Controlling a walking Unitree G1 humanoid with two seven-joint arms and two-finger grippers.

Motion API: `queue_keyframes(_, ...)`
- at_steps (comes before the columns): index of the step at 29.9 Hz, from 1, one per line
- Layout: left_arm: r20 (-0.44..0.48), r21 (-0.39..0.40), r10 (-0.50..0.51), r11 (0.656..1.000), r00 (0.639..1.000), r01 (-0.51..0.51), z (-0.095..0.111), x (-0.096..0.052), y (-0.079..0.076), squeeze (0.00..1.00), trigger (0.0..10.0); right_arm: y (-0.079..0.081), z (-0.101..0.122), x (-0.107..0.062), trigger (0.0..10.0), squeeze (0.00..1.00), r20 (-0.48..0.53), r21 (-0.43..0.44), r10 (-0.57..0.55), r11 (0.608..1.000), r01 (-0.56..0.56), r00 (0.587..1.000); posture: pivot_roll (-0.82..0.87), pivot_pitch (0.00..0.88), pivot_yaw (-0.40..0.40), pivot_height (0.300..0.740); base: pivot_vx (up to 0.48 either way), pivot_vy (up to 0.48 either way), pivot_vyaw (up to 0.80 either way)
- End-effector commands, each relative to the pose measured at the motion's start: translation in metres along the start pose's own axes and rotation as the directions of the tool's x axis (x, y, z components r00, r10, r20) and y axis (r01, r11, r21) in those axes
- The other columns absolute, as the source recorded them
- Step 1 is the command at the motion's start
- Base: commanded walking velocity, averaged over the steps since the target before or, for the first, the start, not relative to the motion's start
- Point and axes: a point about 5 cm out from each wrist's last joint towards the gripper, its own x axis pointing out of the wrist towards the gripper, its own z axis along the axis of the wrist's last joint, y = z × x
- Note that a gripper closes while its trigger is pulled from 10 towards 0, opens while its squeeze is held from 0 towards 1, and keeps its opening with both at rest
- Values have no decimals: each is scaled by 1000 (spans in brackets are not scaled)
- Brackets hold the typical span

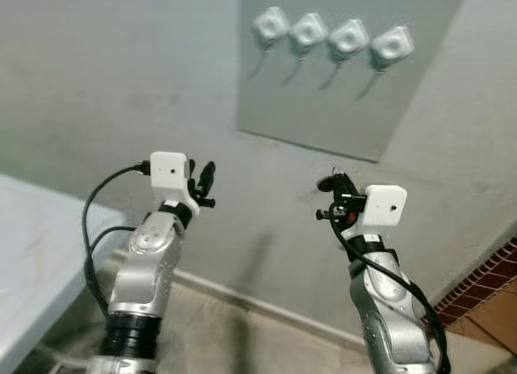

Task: Hang keys on a hook

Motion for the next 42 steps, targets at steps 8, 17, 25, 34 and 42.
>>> queue_keyframes(8, 38, -1, 44, 999, 998, -43, 12, 3, 10, 0, 10000, 10, 6, 5, 10000, 0, 31, 3, 32, 999, -32, 999, 109, 24, -37, 740, 0, 0, 0)
queue_keyframes(17, 99, 134, -180, 977, 979, 166, 36, 22, -24, 0, 10000, 6, 26, 18, 10000, 0, 119, 3, 38, 999, -39, 992, 103, 13, -37, 740, 0, 0, 0)
queue_keyframes(25, 138, 213, -324, 933, 936, 291, 54, 34, -47, 0, 10000, -4, 50, 39, 10000, 0, 199, -33, 51, 998, -46, 979, 98, 21, -34, 740, 0, 0, 0)
queue_keyframes(34, 196, 244, -417, 897, 887, 368, 77, 35, -63, 0, 10000, -4, 66, 51, 10000, 0, 259, -40, 88, 996, -81, 962, 102, 29, -37, 740, 0, 0, 0)
queue_keyframes(42, 225, 252, -480, 869, 848, 425, 87, 32, -78, 0, 10000, -3, 75, 56, 10000, 0, 305, -20, 98, 995, -96, 947, 101, 33, -32, 740, 0, 0, 0)
